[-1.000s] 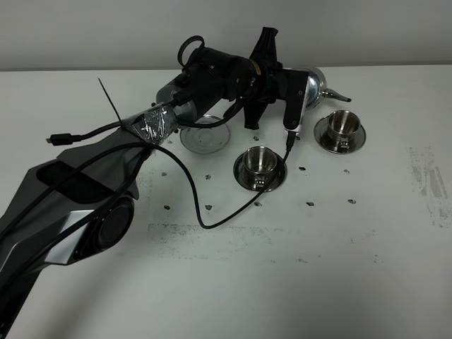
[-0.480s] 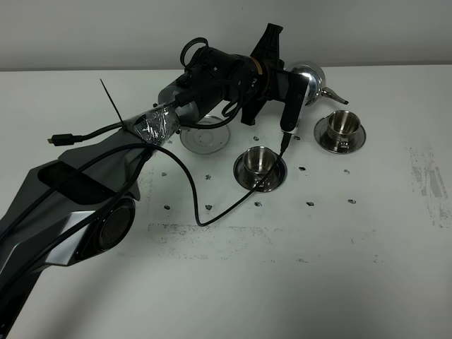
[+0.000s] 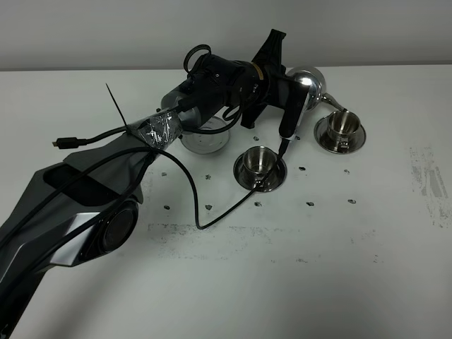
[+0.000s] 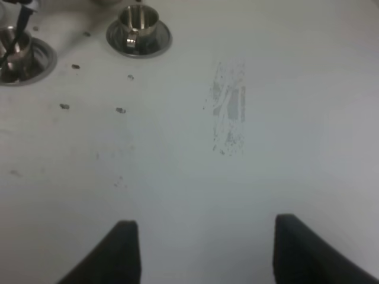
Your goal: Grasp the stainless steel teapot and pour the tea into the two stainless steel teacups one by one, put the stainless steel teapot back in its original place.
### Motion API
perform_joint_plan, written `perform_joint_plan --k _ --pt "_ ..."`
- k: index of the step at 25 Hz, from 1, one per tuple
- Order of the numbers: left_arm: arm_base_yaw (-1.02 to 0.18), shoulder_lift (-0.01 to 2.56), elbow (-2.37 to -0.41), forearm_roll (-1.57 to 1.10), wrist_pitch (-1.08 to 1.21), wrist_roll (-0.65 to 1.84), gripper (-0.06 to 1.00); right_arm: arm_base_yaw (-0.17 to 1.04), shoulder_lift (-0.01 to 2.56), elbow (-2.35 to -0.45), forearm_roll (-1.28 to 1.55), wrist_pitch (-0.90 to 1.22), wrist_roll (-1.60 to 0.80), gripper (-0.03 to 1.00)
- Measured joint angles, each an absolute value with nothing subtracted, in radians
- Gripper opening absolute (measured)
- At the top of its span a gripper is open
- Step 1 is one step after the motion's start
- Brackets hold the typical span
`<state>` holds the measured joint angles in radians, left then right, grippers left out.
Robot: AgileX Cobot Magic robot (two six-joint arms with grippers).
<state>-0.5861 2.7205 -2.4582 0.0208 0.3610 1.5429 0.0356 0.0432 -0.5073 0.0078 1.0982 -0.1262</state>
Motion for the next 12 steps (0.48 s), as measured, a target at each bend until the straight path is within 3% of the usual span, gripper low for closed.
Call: perform_joint_plan --k 12 --pt "-0.595 2.723 -2.458 0.018 0.344 1.577 0.19 0.036 0.043 -0.507 0.006 1.098 -0.126 0.50"
